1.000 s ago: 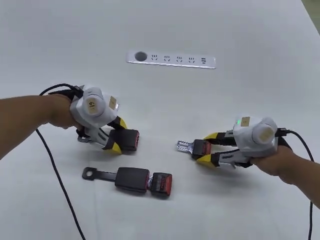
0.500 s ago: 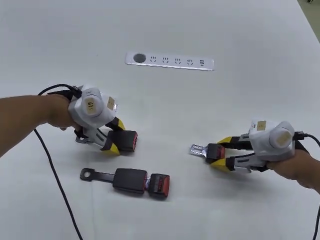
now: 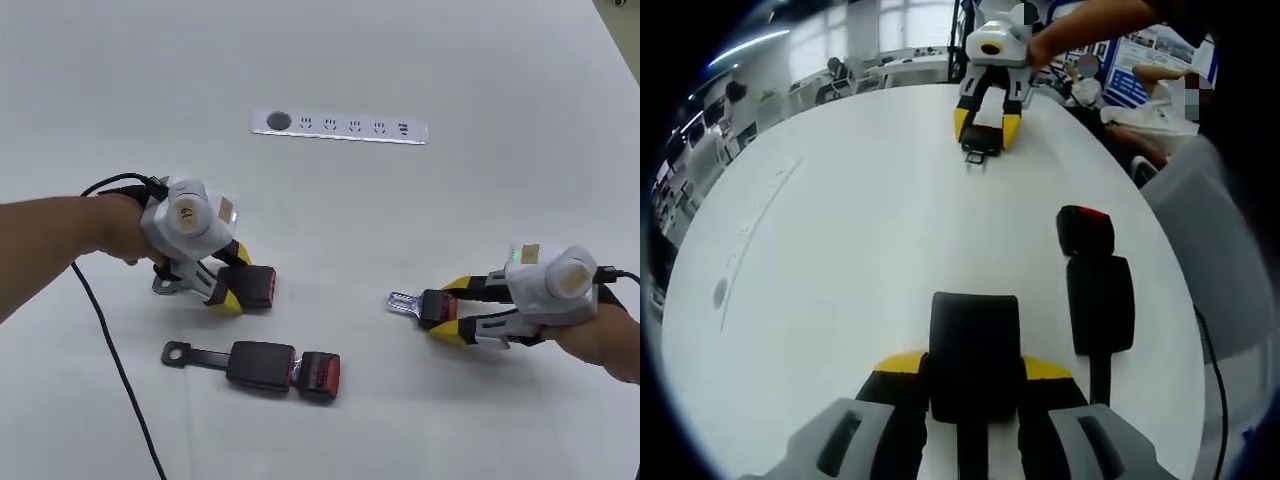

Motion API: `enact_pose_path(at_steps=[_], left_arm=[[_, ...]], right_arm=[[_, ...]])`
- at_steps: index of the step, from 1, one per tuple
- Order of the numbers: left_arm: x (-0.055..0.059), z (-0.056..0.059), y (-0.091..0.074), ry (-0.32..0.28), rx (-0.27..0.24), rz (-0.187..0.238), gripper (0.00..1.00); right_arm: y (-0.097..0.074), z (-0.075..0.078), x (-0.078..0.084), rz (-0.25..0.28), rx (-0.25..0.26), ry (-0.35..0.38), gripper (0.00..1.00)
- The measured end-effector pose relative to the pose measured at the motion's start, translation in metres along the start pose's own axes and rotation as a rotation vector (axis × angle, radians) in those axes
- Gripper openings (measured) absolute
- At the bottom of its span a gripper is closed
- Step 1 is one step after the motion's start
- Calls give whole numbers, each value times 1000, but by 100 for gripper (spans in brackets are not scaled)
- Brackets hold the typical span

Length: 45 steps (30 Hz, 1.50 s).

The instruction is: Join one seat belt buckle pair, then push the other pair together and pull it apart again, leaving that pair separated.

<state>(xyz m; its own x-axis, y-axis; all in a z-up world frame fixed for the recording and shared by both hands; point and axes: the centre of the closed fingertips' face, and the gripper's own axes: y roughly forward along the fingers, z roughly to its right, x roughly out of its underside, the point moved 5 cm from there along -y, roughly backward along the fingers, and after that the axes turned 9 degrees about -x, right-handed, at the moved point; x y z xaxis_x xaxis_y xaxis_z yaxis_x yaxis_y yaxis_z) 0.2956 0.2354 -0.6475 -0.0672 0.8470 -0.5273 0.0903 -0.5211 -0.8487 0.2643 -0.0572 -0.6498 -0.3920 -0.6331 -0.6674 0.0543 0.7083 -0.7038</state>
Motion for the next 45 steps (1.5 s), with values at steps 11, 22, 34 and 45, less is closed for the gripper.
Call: enact_pose_path(at_steps=[11,22,34,45], left_arm=[[-12,-7,-21,-235,-210,110,70],[-7,12,-69,-535,-522,241,99],[-3,62,-98,-640,-644,378,100],[16,118,-112,-672,-660,394,100]], right_arm=[[-12,5,-5,83,162,77,70],[-39,-34,-36,275,405,95,83],[-39,-78,-43,394,556,171,99],[-44,-124,-31,418,571,164,97]])
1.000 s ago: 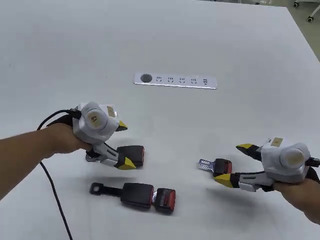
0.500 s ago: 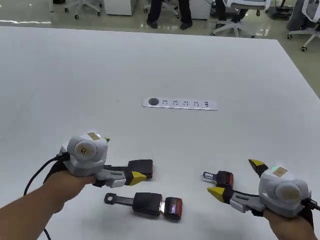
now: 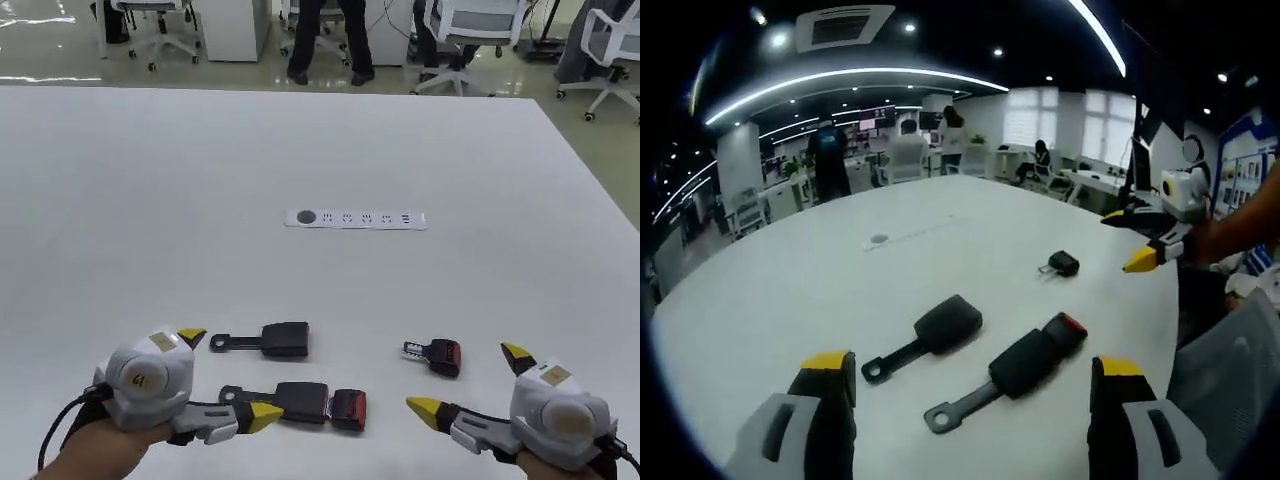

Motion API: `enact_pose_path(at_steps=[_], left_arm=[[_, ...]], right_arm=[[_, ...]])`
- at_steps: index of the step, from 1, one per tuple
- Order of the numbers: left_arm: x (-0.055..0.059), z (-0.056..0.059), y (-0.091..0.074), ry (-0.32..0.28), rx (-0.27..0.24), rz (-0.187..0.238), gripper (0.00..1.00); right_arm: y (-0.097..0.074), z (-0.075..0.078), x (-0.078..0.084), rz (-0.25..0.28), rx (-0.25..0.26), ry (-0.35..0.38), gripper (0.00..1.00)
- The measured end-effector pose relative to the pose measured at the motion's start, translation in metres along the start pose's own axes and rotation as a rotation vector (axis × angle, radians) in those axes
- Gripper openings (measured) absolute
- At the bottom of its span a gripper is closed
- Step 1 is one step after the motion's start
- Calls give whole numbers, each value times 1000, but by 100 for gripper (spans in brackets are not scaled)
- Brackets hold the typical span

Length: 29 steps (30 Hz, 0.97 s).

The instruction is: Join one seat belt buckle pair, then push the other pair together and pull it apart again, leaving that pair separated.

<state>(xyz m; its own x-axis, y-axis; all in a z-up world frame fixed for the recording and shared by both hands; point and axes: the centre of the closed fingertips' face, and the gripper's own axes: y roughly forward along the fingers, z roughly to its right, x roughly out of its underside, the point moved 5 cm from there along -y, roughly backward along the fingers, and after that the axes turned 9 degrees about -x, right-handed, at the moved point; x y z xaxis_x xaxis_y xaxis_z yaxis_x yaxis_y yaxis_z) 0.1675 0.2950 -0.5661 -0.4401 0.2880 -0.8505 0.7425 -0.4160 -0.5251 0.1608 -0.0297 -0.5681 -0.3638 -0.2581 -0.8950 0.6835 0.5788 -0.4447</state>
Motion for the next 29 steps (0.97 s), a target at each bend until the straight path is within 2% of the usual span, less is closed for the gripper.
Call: enact_pose_path(at_steps=[1,3,4,7,8,11,13,16,18,19,20,22,23,25,27,29], left_arm=[[-1,-1,-5,-28,-8,17,100],[-5,1,-16,-37,-14,20,100],[0,0,-17,-39,-13,21,100],[0,5,-29,-51,-8,35,100],[4,4,-31,-45,-7,36,100],[6,5,-39,-43,-13,35,100],[6,8,-45,-33,-14,49,100],[9,3,-51,-31,-20,56,100],[11,1,-59,-51,-28,54,100],[12,1,-62,-55,-31,58,100],[13,0,-65,-59,-32,68,100],[13,0,-73,-62,-40,75,99],[14,0,-79,-66,-47,80,99],[17,0,-85,-72,-52,86,99],[23,-5,-89,-76,-56,75,100],[24,-5,-93,-82,-53,74,99]], right_arm=[[-1,-1,0,-1,-1,1,97],[-5,-7,1,-12,-8,-6,98],[-7,-8,1,-11,-11,-16,98],[-14,-20,1,-6,-46,-26,100],[-15,-23,0,-5,-59,-39,100],[-20,-28,-1,-4,-58,-53,100],[-22,-30,-2,5,-60,-60,100],[-25,-40,-2,7,-59,-58,100],[-28,-40,0,7,-59,-60,100],[-28,-41,2,-2,-75,-51,100],[-28,-45,7,-33,-90,-37,99],[-29,-48,8,-11,-81,-62,99],[-31,-52,5,11,-86,-40,99],[-32,-55,7,6,-79,-32,99],[-33,-58,8,2,-76,-40,100],[-34,-60,9,4,-75,-33,100]])
